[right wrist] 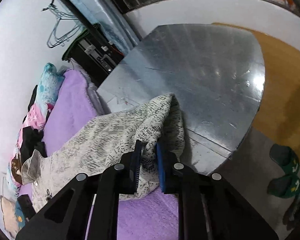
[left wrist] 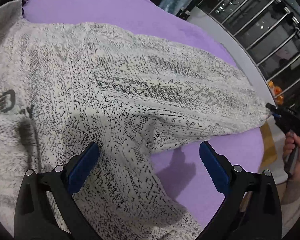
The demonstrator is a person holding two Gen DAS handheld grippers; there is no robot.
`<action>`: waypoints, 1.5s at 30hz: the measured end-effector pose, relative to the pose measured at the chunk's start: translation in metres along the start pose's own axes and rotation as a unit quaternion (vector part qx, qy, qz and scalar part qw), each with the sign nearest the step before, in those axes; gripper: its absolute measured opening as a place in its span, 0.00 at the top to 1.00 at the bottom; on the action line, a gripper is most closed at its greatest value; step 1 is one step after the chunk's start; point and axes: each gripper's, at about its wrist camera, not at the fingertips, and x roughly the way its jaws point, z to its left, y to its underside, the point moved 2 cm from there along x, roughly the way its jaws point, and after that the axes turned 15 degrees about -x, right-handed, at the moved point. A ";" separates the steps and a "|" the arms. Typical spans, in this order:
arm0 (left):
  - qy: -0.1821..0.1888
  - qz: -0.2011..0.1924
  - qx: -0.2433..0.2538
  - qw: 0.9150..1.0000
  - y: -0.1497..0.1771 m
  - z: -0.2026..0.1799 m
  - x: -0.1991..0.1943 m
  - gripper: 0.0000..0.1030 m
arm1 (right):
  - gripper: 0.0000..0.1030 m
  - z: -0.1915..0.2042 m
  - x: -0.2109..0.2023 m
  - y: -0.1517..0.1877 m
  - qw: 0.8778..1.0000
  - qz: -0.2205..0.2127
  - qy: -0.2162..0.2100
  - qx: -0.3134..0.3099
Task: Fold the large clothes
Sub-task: 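Grasp the other sleeve cuff with the right gripper and lift it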
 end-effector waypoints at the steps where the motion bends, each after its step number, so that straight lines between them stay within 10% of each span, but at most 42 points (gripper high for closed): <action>1: 0.000 0.006 -0.003 1.000 -0.001 0.002 0.004 0.06 | 0.87 0.003 -0.002 -0.001 1.000 -0.001 -0.002 -0.004; 7: 0.023 0.026 -0.046 0.998 -0.006 0.019 0.015 0.06 | 0.87 0.001 0.005 0.001 1.000 0.012 0.006 -0.008; 14: 0.025 0.025 -0.040 0.999 -0.005 0.019 0.010 0.06 | 0.59 -0.036 0.031 0.009 0.998 0.013 -0.041 0.045; 26: 0.030 0.029 -0.046 0.998 -0.003 0.022 -0.002 0.06 | 0.89 -0.023 0.011 0.004 0.993 -0.020 -0.112 0.042; 45: 0.084 -0.013 -0.054 0.995 -0.016 0.037 -0.102 0.06 | 0.90 0.173 -0.080 -0.035 0.976 -0.075 -0.164 -0.125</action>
